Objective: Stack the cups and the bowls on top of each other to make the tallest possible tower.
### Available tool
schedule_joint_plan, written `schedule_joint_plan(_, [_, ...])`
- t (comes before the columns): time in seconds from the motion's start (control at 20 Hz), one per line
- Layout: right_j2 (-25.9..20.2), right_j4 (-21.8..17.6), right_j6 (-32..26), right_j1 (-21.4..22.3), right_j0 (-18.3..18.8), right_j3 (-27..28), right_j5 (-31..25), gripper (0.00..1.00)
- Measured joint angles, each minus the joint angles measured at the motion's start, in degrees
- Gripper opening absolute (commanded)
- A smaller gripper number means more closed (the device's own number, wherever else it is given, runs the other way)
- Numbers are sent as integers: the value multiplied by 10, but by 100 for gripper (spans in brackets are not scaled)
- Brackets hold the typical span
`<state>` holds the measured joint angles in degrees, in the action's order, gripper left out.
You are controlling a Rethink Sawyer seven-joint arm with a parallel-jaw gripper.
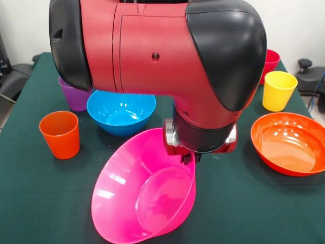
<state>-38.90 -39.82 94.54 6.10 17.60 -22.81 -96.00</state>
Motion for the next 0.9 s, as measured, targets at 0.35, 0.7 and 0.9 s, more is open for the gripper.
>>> schedule_joint_plan(0.35, [7,14,0,0,0,-4,0,0])
schedule_joint_plan(0.7, [17,23,0,0,0,-4,0,0])
schedule_joint_plan(0.9, [24,29,0,0,0,-4,0,0])
